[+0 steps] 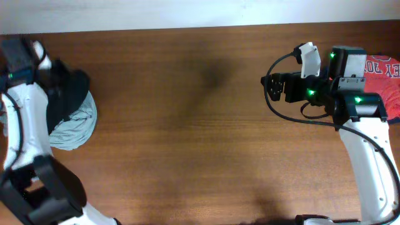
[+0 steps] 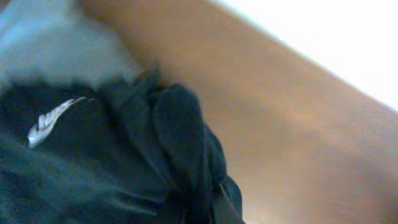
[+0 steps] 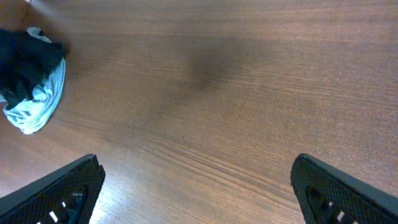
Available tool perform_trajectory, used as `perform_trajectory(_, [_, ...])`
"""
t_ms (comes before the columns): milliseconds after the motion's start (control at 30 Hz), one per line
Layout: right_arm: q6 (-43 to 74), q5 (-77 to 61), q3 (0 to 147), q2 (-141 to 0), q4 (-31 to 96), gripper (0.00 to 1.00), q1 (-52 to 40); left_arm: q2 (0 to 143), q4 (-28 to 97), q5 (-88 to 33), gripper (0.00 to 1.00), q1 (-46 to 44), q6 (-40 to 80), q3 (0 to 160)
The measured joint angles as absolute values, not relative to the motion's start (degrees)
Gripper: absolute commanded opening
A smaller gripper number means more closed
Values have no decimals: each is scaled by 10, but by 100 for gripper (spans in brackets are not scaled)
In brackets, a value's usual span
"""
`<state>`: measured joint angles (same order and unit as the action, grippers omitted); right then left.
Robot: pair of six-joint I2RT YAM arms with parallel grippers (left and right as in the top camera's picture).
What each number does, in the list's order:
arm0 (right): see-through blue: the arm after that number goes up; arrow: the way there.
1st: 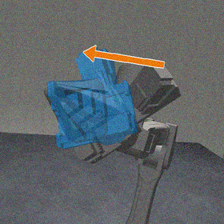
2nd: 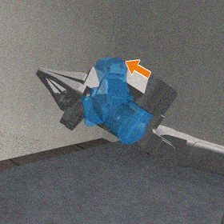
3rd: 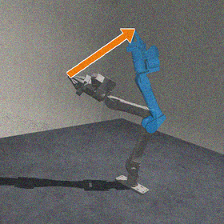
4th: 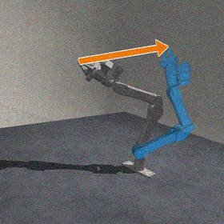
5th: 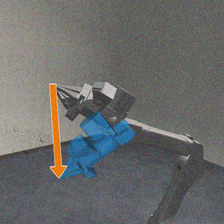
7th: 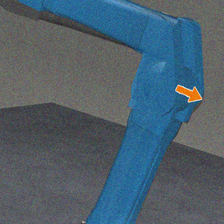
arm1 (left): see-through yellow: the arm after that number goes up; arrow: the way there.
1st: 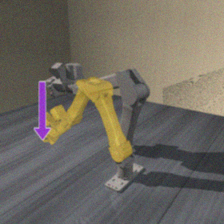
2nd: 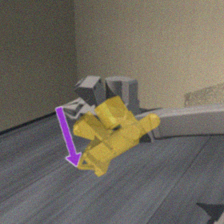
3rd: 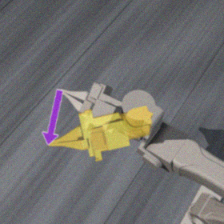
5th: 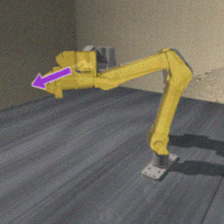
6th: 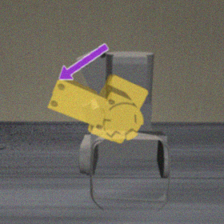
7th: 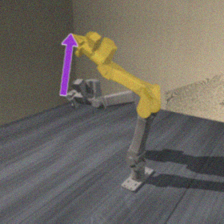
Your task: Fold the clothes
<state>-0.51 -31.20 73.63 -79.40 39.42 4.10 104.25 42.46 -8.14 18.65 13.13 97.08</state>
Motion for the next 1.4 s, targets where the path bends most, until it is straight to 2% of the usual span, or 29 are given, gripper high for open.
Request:
perform_trajectory(100, [-5,-312,736,-794,394,100,41,1006,435,-103,1,129,126,1025])
perform_trajectory(300, [-4,-312,736,-794,400,94,42,948,437,-122,1,7,98,1064])
perform_trajectory(433, [9,-315,736,-785,403,89,54,927,440,-123,1,-36,93,1065])
perform_trajectory(667, [38,-345,739,-741,418,88,74,906,430,-123,1,-76,95,1065])
perform_trajectory(1000, [108,-432,740,-769,403,83,48,889,391,-122,1,-106,130,1065])
perform_trajectory(1400, [196,-434,741,-818,197,70,-52,889,372,-123,1,-152,158,1065])
